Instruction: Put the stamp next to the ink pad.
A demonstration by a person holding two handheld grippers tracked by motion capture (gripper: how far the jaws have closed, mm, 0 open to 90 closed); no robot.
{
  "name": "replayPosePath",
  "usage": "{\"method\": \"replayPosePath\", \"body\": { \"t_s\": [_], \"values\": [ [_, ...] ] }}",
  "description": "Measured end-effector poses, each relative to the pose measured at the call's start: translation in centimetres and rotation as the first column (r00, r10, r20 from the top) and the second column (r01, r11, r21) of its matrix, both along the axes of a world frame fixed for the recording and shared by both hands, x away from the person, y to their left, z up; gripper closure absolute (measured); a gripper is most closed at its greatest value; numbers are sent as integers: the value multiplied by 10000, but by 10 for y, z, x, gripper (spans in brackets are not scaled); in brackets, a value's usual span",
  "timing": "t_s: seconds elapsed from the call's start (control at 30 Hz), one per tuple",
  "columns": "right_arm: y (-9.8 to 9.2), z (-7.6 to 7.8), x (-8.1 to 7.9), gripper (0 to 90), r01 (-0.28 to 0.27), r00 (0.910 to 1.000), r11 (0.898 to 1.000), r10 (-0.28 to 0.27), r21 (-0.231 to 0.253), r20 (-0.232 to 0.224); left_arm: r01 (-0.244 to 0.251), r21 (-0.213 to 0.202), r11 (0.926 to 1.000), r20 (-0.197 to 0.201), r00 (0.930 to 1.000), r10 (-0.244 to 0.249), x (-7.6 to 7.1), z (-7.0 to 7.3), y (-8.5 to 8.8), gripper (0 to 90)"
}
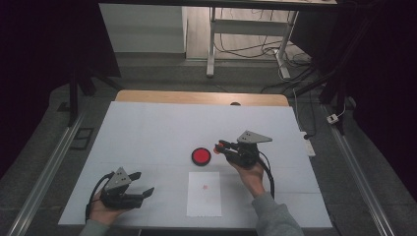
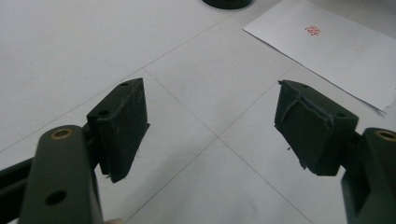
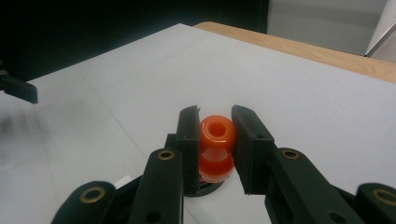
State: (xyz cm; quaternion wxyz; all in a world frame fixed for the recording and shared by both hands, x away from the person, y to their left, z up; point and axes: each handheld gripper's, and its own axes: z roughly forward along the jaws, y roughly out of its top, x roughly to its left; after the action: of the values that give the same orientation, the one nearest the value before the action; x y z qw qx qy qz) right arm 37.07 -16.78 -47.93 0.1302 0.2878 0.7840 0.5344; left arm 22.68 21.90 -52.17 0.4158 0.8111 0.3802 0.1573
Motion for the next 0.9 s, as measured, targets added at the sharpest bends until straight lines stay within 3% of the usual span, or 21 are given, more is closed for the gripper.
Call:
{"method": "replayPosePath", "body": {
  "t_s": [0.27, 0.63, 0.9],
  "values": [
    [1, -10, 13, 724, 354, 9992, 9988, -360, -340, -174, -16, -14, 10000, -22, 10000, 16, 0, 0, 1, 257],
    [5, -33, 28, 723, 694, 9960, 9883, -764, -1360, -470, -29, 32, 10000, -72, 10000, 29, 1, 0, 1, 252],
    [11, -43, 33, 722, 809, 9944, 9829, -909, -1653, -541, -25, 42, 10000, -101, 9999, 26, 0, -1, 2, 247]
  ]
}}
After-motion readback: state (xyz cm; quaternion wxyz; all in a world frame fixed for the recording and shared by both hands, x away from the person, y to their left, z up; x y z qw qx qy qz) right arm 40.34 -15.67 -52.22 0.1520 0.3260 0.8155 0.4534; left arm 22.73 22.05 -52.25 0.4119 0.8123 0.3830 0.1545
